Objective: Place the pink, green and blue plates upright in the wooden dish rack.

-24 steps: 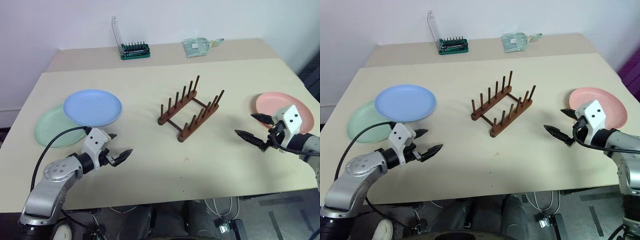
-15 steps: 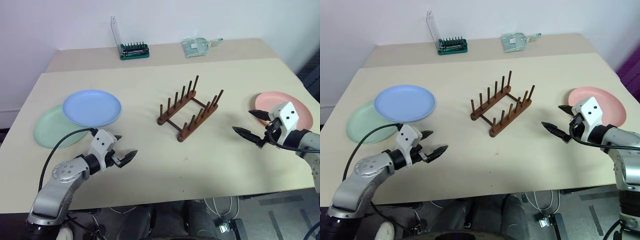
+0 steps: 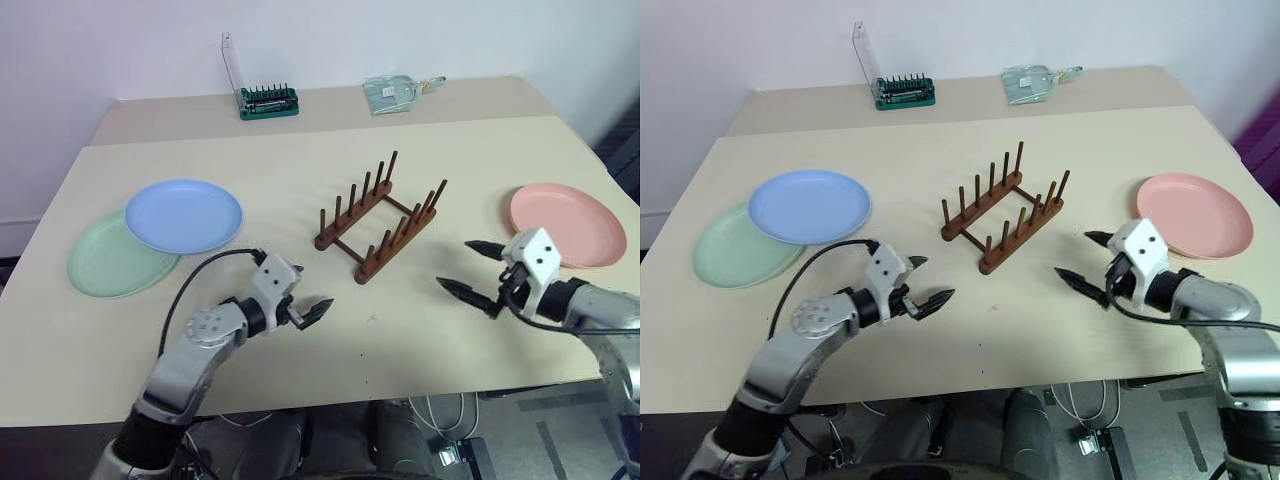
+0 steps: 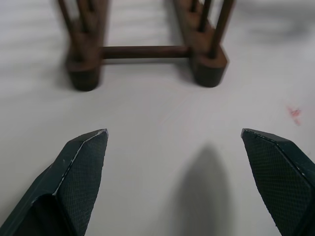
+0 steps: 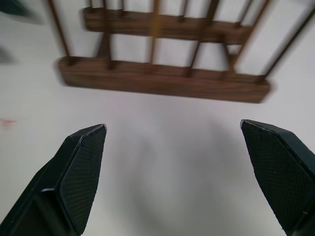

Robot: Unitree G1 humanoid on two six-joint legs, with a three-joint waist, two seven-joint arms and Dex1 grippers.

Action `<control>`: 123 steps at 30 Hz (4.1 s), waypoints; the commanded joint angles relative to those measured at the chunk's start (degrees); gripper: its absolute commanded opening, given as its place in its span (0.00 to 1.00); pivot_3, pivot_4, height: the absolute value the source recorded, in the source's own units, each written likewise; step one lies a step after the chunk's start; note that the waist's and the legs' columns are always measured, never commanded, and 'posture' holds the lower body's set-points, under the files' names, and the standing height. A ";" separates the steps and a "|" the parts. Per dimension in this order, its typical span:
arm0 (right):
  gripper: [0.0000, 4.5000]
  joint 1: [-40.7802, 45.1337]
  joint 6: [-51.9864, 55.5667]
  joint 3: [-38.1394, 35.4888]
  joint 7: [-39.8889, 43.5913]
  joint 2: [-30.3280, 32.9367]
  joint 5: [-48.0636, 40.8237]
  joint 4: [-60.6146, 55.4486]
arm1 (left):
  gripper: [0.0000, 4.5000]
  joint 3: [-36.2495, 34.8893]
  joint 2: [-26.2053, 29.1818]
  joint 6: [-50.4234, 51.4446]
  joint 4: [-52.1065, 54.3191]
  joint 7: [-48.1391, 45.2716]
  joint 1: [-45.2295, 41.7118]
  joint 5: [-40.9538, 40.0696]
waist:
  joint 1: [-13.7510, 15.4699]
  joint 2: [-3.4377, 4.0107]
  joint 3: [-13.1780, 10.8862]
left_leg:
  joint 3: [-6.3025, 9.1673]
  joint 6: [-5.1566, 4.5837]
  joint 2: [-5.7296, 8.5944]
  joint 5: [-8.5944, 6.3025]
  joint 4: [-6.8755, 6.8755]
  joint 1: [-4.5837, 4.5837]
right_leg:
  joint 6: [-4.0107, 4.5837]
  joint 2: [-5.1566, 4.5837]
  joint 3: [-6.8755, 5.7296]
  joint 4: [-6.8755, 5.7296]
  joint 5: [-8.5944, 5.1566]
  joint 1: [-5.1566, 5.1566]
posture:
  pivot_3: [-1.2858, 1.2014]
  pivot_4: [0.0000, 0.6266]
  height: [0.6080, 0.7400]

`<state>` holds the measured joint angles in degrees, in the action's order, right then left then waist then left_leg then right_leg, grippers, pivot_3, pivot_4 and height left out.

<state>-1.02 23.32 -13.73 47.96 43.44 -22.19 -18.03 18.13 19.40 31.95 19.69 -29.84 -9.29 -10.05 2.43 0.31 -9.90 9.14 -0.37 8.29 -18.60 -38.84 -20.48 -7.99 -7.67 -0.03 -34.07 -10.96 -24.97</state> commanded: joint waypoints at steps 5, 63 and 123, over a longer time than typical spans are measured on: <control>1.00 -0.22 3.98 -0.06 -4.11 -1.74 -2.48 -9.62 | 0.99 6.20 -7.18 -1.72 -8.20 4.52 -4.50 6.07 | 0.03 0.00 0.01 | 0.03 -0.01 -0.01 -0.01 -0.01 0.03 | -0.01 0.02 -0.01 -0.02 -0.01 0.03 | 0.52 0.24 0.98; 0.00 2.45 4.24 9.34 -13.02 -0.32 14.96 3.18 | 0.37 7.89 -1.82 -9.63 -24.19 -22.65 -19.51 11.05 | -0.08 -0.05 0.01 | 0.02 -0.08 0.05 -0.04 -0.17 0.10 | -0.12 0.01 0.03 0.01 -0.07 0.17 | 0.52 0.24 0.98; 0.01 28.51 6.29 -10.79 -15.01 4.50 -4.11 7.19 | 0.36 -1.89 -0.83 -4.83 -7.66 -16.21 -14.65 -2.76 | -0.65 0.28 -0.11 | -0.59 -0.02 -0.10 0.00 -0.07 -0.01 | -0.09 0.16 0.59 -0.07 -0.02 -0.27 | 0.52 0.24 0.98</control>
<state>24.16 21.33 -18.73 33.96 48.34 -15.38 -3.69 17.57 18.14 26.96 9.81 -46.03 -24.29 -11.82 1.78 0.60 -10.01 8.53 -0.39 8.17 -18.60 -38.91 -20.46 -8.08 -7.49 0.58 -34.16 -10.98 -25.23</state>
